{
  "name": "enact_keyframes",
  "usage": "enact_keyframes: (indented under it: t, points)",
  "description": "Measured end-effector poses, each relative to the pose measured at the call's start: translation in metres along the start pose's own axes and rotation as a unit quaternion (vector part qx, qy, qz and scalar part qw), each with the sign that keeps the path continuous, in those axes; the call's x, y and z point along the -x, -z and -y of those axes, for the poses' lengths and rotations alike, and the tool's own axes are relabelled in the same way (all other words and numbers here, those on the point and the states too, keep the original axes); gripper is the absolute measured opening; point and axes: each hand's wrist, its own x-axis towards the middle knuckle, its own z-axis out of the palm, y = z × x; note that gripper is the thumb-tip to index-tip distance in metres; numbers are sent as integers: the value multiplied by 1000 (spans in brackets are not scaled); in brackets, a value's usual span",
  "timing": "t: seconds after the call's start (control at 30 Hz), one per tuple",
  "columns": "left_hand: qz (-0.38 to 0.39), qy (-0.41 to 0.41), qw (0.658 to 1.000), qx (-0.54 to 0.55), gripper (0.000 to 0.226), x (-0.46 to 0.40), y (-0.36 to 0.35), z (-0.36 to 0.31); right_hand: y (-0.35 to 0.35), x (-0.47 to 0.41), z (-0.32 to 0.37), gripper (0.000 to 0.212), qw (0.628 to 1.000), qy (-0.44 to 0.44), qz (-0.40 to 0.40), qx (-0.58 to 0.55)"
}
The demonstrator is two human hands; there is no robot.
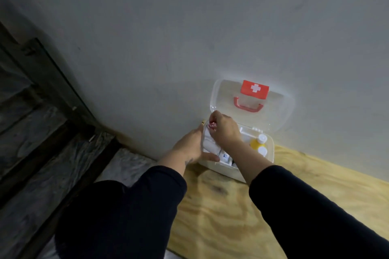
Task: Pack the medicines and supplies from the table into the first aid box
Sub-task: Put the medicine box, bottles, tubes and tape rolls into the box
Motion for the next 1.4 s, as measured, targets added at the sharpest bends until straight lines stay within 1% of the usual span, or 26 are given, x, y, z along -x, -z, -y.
enact_keyframes:
  t: [0.07, 0.17, 0.33, 0.43, 0.6, 0.7, 0.8, 0.97, 1.1, 1.17, 1.23, 1.3, 1.37, 1.4]
  points:
    - [-2, 4, 999, -32, 119, -1, 0, 1, -1, -1, 0, 13, 1000, 2, -13, 2]
    - [7, 8, 998, -58, 125, -3, 1, 3, 4, -2, 1, 13, 999, -19, -33, -23]
    - [14, 16, 996, -82, 117, -3, 1, 7, 20, 4, 4, 17, 994, -64, -62, -65]
    - [8, 17, 998, -64, 113, -1, 0, 9, 29, 15, 6, 13, 991, -103, -37, -78]
    - [-3, 0, 998, -55, 106, 0, -4, 16, 29, 31, 7, 15, 992, -124, 12, -31]
    - [-4, -2, 999, -38, 101, -2, -5, 19, 24, 32, 10, 15, 990, -140, 10, -15]
    - [-1, -5, 998, -60, 107, -2, -3, 21, 18, 30, 15, 17, 987, -159, 3, -5]
    - [-5, -10, 994, -107, 114, -2, -3, 24, 9, 29, 12, 14, 985, -170, -13, 20]
    - [4, -5, 990, -142, 118, -4, 0, 24, 8, 33, 11, 14, 988, -150, -12, 20]
    - [12, -12, 989, -149, 114, -4, 1, 24, 10, 34, 11, 14, 989, -147, -14, 6]
    - [10, -19, 990, -141, 102, -5, 6, 21, 16, 35, 10, 15, 988, -147, -48, -8]
    - [-14, -22, 992, -124, 89, -11, 16, 14, 27, 38, 8, 17, 981, -154, -115, -16]
    - [-64, -34, 991, -117, 79, -19, 28, 2, 42, 40, 5, 18, 963, -175, -202, 15]
    - [-100, -52, 987, -117, 72, -24, 35, -6, 50, 41, 3, 21, 948, -193, -248, 45]
